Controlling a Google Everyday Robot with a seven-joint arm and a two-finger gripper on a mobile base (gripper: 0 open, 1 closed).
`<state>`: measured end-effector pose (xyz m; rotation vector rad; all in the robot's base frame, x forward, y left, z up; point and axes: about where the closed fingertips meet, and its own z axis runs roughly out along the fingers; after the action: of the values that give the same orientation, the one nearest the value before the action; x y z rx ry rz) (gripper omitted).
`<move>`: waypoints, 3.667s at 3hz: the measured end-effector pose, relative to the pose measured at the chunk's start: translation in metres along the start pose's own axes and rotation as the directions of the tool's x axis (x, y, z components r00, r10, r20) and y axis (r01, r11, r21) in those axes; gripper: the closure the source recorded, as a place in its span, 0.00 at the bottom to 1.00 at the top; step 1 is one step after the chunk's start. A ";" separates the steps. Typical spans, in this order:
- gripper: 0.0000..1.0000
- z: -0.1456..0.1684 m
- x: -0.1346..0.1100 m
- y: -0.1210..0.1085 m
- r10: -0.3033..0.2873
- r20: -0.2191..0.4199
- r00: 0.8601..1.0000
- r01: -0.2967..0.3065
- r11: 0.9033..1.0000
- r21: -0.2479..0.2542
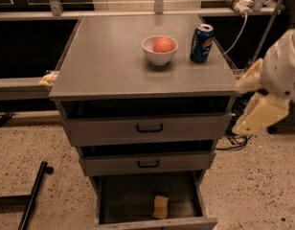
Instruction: Pick sponge from bottom drawer and place on counter
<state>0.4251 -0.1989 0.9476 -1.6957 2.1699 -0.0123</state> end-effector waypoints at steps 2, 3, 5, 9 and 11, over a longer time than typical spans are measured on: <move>0.86 0.154 0.029 0.064 0.110 0.170 0.979 -0.087 0.987 -0.136; 1.00 0.172 0.033 0.059 0.125 0.183 0.975 -0.108 0.989 -0.101; 1.00 0.209 0.042 0.062 0.115 0.190 0.975 -0.100 0.991 -0.088; 1.00 0.480 0.072 0.051 0.054 0.367 0.928 -0.024 0.996 -0.086; 1.00 0.501 0.079 0.059 0.049 0.369 0.928 -0.019 0.996 -0.085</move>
Offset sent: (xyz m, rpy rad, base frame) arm 0.0321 0.0327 -0.2852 0.3864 -0.0468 -0.1083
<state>0.5068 -0.1441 0.4468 -1.5518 1.9353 0.3799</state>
